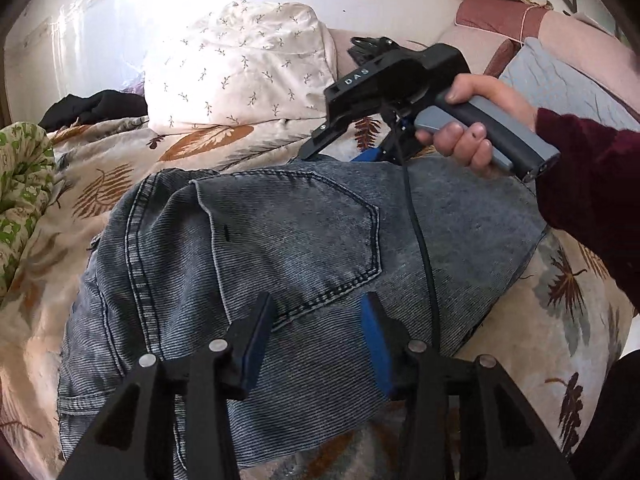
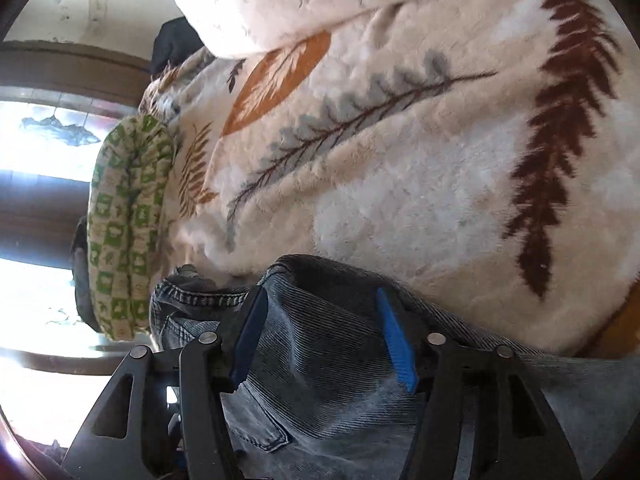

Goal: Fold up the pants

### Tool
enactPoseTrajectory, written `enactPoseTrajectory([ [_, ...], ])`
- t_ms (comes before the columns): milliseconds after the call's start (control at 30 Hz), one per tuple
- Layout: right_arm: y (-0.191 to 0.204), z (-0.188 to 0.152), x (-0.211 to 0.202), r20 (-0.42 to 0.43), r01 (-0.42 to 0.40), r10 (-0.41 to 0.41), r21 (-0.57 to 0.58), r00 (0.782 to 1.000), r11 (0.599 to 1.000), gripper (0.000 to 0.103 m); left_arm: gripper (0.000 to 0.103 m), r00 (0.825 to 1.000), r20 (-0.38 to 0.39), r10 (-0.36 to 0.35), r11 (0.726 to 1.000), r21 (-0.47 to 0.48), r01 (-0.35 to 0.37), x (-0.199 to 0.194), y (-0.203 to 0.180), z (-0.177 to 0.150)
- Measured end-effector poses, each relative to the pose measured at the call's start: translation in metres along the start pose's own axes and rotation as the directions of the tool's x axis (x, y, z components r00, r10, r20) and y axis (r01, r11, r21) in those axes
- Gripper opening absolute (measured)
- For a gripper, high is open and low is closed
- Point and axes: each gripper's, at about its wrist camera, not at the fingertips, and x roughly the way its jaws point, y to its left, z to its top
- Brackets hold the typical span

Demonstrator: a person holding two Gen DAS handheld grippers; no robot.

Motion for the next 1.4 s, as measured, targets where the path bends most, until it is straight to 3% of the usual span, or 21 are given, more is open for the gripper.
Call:
enactPoseTrajectory([
  [133,0.019,-0.001,0.003,-0.026,-0.062,0.06,-0.076,0.998,0.995,0.05,0.05,1.0,0.003,0.006,1.0,0.012,-0.006,0.001,-0.001,-0.001],
  [200,0.03,-0.001,0.005,-0.03,-0.044,0.041,-0.108,0.999,0.993,0.044,0.051,1.0,0.003,0.009,1.0,0.015,-0.009,0.001,-0.002,-0.001],
  [267,0.038,0.0,0.014,-0.051,0.02,-0.027,-0.129,0.998,0.991,0.023,0.051,1.0,0.001,0.009,1.0,0.015,-0.009,0.002,-0.002,0.0],
  [333,0.047,0.0,0.019,-0.028,0.148,-0.155,-0.171,0.988,0.974,0.012,0.051,1.0,0.001,0.008,1.0,0.015,-0.008,0.001,-0.002,0.0],
  [433,0.057,0.002,0.017,0.025,0.208,-0.207,-0.186,0.978,0.96,0.009,0.051,1.0,0.0,0.009,1.0,0.012,-0.009,0.001,-0.002,0.001],
  [633,0.076,0.013,0.011,0.151,0.319,-0.292,-0.202,0.944,0.926,0.008,0.053,1.0,0.001,0.016,1.0,0.017,-0.016,0.002,-0.002,0.0],
  [833,0.05,0.021,0.036,0.17,0.355,-0.332,-0.13,0.928,0.926,0.008,0.058,1.0,-0.006,0.019,1.0,0.023,-0.019,0.002,-0.003,-0.001],
  [933,0.043,0.021,0.03,0.205,0.292,-0.271,-0.079,0.941,0.953,0.014,0.059,1.0,-0.005,0.014,1.0,0.027,-0.014,0.0,-0.003,-0.002],
  [967,0.042,0.02,0.021,0.231,0.276,-0.256,-0.055,0.939,0.96,0.025,0.059,1.0,-0.006,0.011,1.0,0.027,-0.011,-0.001,-0.003,-0.003],
  [1000,0.04,0.019,0.007,0.268,0.243,-0.229,-0.019,0.936,0.97,0.029,0.059,1.0,-0.005,0.009,1.0,0.026,-0.009,-0.002,-0.002,-0.003],
  [1100,0.047,0.005,-0.029,0.343,0.188,-0.168,-0.025,0.924,0.982,0.03,0.059,1.0,0.011,-0.002,1.0,0.003,0.002,-0.011,0.001,0.0],
  [1233,0.068,-0.027,-0.05,0.364,0.279,-0.238,-0.064,0.9,0.958,0.03,0.059,0.995,0.09,0.039,0.999,0.006,-0.039,-0.032,0.004,0.005],
  [1333,0.075,-0.05,-0.045,0.351,0.363,-0.312,-0.087,0.883,0.928,0.03,0.06,0.98,0.155,0.123,0.992,0.015,-0.127,-0.047,0.012,0.009],
  [1400,0.075,-0.055,-0.033,0.347,0.412,-0.362,-0.079,0.865,0.908,0.03,0.061,0.972,0.16,0.174,0.985,-0.007,-0.175,-0.05,0.025,0.013],
])
